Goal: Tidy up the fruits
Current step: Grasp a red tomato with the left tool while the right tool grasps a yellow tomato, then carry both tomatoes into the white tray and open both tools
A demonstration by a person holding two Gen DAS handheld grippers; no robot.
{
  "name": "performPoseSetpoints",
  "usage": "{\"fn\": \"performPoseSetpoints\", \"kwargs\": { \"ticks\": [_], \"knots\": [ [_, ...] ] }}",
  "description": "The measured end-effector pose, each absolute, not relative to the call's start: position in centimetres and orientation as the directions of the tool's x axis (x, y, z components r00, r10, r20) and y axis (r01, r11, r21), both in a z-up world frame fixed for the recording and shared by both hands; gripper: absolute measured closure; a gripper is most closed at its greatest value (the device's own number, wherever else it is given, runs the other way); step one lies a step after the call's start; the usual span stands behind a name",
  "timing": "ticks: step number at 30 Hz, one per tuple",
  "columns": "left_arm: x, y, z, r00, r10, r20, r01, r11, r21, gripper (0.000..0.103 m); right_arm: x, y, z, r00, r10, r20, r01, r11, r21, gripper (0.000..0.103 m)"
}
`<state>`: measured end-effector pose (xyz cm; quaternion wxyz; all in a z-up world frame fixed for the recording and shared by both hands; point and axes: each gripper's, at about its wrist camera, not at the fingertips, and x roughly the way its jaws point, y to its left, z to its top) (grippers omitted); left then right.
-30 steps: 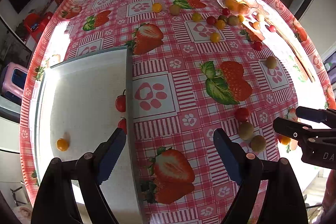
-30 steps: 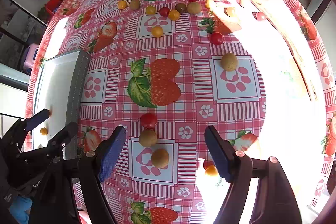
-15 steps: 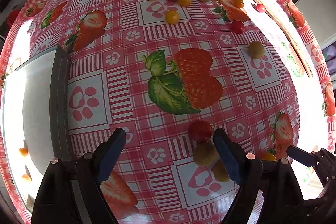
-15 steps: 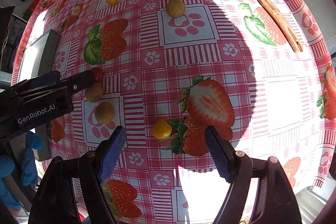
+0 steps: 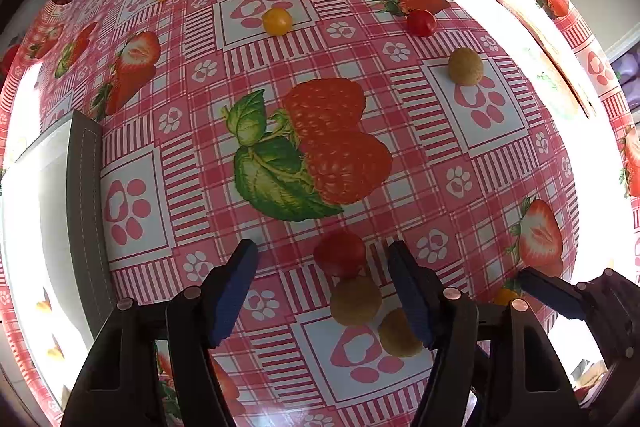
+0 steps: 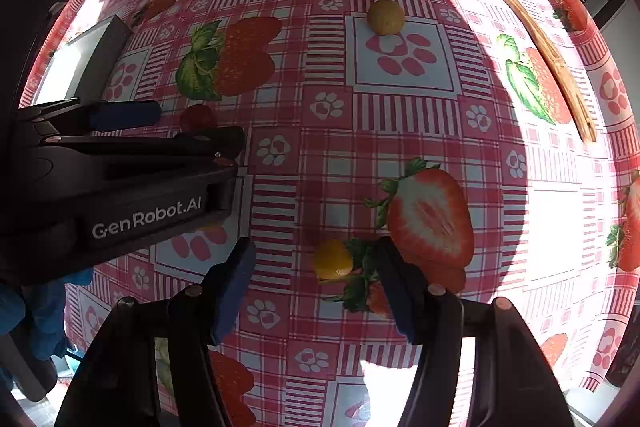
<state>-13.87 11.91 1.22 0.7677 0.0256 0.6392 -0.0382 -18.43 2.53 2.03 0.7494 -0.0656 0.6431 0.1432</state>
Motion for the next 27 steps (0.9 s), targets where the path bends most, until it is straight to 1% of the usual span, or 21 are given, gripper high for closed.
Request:
{"fn": "performPoseSetpoints", "kwargs": {
  "ticks": [2, 3, 4, 5, 6, 7, 8, 9, 11, 18, 27],
  "knots": [
    [-13.8, 11.1, 1.5, 0.187, -0.027, -0.982, 0.105, 0.994, -0.008, 0.045, -18.5, 2.9, 2.0, 0.137, 0.118, -0.984, -0.309, 0.948, 0.071, 0.041],
    [-13.9, 10.7, 1.6, 0.193, -0.030, -0.981, 0.112, 0.994, -0.008, 0.053, -18.5, 3.0, 2.0, 0.141, 0.110, -0.984, -0.315, 0.947, 0.061, 0.042],
    [-13.9, 10.4, 1.7, 0.200, -0.033, -0.979, 0.122, 0.993, -0.008, 0.064, -18.6, 3.1, 2.0, 0.146, 0.098, -0.984, -0.324, 0.945, 0.046, 0.044],
    [-13.9, 10.0, 1.8, 0.206, -0.038, -0.978, 0.132, 0.991, -0.010, 0.069, -18.7, 3.3, 2.0, 0.152, 0.084, -0.985, -0.333, 0.943, 0.029, 0.049],
    [-13.6, 9.5, 1.8, 0.209, -0.040, -0.977, 0.138, 0.990, -0.011, 0.076, -18.8, 3.4, 2.0, 0.158, 0.073, -0.985, -0.342, 0.940, 0.015, 0.051],
    [-13.5, 9.5, 1.9, 0.212, -0.047, -0.976, 0.137, 0.990, -0.018, 0.077, -19.0, 3.9, 2.0, 0.163, 0.070, -0.984, -0.347, 0.938, 0.009, 0.060],
    [-13.5, 9.6, 1.9, 0.214, -0.063, -0.975, 0.129, 0.991, -0.036, 0.077, -19.0, 4.0, 2.1, 0.167, 0.068, -0.984, -0.353, 0.936, 0.004, 0.073],
    [-13.5, 9.9, 2.0, 0.214, -0.091, -0.973, 0.116, 0.991, -0.067, 0.077, -19.1, 4.0, 2.1, 0.166, 0.071, -0.984, -0.357, 0.934, 0.007, 0.081],
    [-13.6, 10.7, 2.4, 0.218, -0.136, -0.967, 0.091, 0.989, -0.119, 0.077, -19.0, 3.9, 2.1, 0.160, 0.078, -0.984, -0.346, 0.938, 0.018, 0.081],
    [-14.0, 13.5, 3.9, 0.255, -0.153, -0.955, 0.043, 0.988, -0.147, 0.077, -17.6, 1.3, 2.4, 0.110, 0.199, -0.974, -0.220, 0.960, 0.172, 0.081],
    [-15.2, 17.8, 4.9, 0.285, -0.150, -0.947, 0.003, 0.988, -0.155, 0.077, -16.0, 0.3, 3.6, 0.124, 0.231, -0.965, -0.177, 0.962, 0.208, 0.081]
  ]
}}
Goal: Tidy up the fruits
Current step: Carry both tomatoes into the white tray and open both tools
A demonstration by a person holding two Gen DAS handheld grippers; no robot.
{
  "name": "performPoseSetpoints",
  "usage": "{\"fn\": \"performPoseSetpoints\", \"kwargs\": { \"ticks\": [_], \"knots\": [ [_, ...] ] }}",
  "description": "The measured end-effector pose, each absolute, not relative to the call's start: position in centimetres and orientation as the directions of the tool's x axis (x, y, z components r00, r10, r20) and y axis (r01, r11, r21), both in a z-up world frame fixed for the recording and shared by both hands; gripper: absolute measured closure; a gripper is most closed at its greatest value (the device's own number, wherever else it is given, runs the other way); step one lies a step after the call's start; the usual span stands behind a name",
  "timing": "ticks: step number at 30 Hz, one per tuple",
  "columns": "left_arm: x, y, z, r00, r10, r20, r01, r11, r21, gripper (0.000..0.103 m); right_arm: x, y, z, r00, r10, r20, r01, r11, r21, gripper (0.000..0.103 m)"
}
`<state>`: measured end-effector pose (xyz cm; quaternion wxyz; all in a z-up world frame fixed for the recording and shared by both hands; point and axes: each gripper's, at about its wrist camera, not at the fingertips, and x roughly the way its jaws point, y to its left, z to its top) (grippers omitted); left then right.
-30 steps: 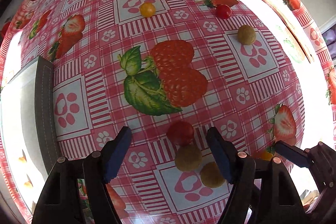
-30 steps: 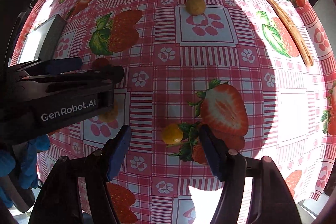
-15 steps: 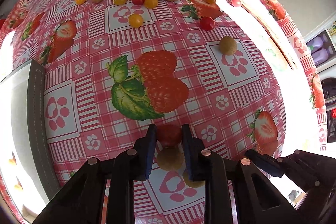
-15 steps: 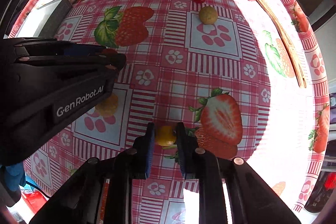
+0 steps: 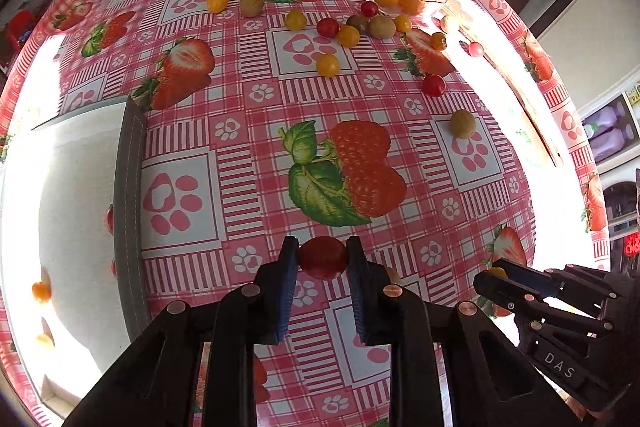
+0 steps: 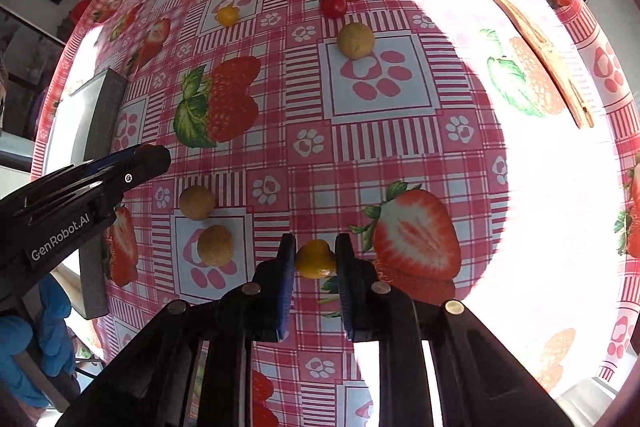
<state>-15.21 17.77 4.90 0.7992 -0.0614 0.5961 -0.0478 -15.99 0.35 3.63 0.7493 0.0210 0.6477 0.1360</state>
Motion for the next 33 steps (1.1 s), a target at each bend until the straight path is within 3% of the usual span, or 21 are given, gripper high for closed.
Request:
{"fn": "performPoseSetpoints", "kwargs": {
  "ticks": [19, 33],
  "knots": [
    [-17.6, 24.7, 6.9, 0.353, -0.127, -0.927, -0.120, 0.976, -0.180, 0.077, -14.3, 7.7, 6.1, 0.127, 0.281, -0.951, -0.290, 0.928, 0.236, 0.081],
    [-21.4, 32.4, 6.5, 0.362, -0.046, -0.931, -0.282, 0.947, -0.156, 0.077, -14.0, 17.4, 7.1, 0.087, 0.338, -0.937, -0.452, 0.852, 0.265, 0.081]
  ]
}}
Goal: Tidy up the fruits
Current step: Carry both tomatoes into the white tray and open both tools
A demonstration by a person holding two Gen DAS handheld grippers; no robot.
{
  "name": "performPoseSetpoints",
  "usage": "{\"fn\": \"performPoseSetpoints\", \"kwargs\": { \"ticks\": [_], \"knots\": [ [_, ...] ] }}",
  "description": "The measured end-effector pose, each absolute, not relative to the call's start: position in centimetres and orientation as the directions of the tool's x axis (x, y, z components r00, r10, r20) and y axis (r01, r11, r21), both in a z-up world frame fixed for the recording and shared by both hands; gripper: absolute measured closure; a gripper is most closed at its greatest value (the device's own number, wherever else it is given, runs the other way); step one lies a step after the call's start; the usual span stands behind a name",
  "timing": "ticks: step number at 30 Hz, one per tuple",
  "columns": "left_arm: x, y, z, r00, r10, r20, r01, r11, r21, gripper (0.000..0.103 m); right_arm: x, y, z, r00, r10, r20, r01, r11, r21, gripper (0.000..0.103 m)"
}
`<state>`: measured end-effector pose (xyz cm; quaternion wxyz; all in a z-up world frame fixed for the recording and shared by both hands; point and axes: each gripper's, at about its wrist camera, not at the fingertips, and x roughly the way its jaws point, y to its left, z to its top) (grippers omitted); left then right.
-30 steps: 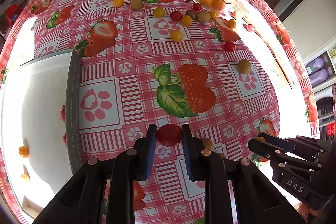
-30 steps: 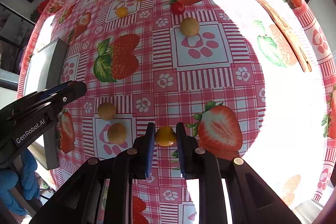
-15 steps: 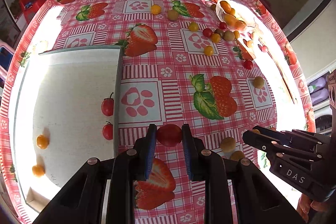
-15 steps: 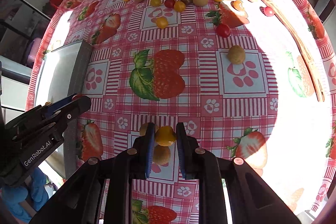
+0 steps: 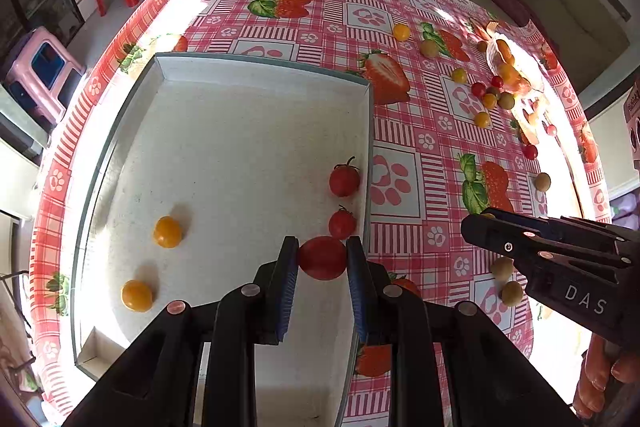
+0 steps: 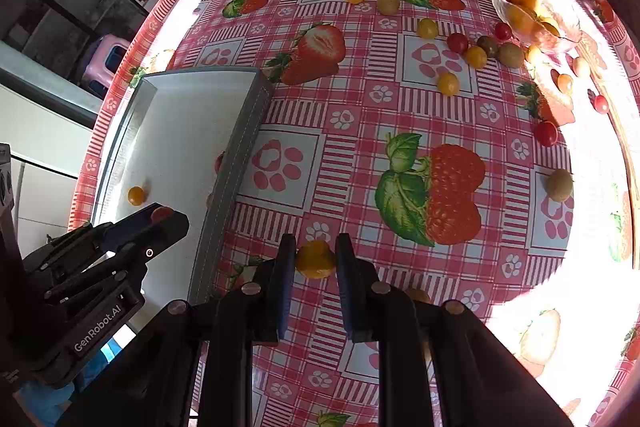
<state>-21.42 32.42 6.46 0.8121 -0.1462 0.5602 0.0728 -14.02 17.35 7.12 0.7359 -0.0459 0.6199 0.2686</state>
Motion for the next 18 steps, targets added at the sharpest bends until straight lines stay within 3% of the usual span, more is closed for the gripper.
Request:
{"fn": "performPoseSetpoints", "kwargs": {
  "ticks": [18],
  "knots": [
    [-25.2, 37.5, 2.5, 0.276, 0.057, -0.959, -0.393, 0.918, -0.058, 0.077, -13.5, 29.8, 4.6, -0.029, 0.366, -0.930, -0.586, 0.748, 0.313, 0.081]
  ]
}}
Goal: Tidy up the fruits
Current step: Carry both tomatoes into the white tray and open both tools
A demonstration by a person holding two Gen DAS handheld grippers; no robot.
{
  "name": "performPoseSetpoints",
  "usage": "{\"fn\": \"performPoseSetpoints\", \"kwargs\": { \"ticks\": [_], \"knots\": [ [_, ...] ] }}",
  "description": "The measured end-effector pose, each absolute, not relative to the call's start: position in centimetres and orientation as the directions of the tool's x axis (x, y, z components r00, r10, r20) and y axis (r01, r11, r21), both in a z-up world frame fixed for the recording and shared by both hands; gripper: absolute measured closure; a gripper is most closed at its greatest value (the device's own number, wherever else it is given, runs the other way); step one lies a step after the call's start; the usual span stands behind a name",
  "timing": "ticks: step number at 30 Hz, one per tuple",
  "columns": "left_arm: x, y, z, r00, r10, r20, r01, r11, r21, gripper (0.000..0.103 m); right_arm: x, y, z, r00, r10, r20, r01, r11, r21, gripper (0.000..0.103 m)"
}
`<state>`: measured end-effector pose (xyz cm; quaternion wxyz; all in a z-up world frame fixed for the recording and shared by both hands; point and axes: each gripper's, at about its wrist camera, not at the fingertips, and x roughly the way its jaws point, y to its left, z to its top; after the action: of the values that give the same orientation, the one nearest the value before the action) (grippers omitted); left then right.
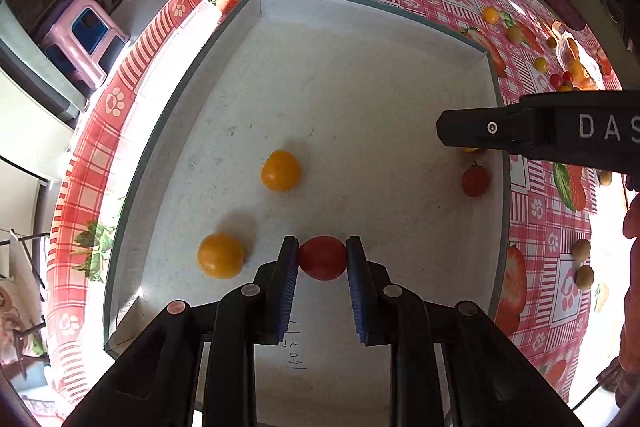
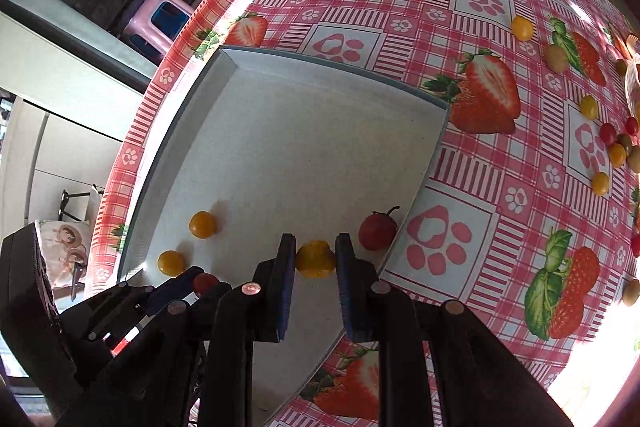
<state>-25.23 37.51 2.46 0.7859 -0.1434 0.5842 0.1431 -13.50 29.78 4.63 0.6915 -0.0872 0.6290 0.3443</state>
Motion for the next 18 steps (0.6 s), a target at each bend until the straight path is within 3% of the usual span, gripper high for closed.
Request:
{"fn": "performPoseSetpoints", "kwargs": {
  "ticks": [16, 17, 18],
  "knots": [
    [-25.0, 36.7, 2.3, 0.260, 0.105, -0.960, -0.354, 0.935, 0.006, 0.075, -13.1, 32.1, 1.3, -0.057, 0.314, -0.948, -0.588, 0.756, 0.286, 0.078],
    [-24.9, 36.6, 2.3, 0.259, 0.105, -0.960, -0.350, 0.937, 0.008, 0.071, -13.1, 32.2, 1.3, -0.059, 0.317, -0.947, -0.586, 0.757, 0.289, 0.074],
    [-24.9, 36.5, 2.3, 0.258, 0.110, -0.960, -0.350, 0.937, 0.014, 0.046, -13.1, 32.3, 1.4, -0.056, 0.317, -0.947, -0.584, 0.759, 0.289, 0.070]
  ]
}}
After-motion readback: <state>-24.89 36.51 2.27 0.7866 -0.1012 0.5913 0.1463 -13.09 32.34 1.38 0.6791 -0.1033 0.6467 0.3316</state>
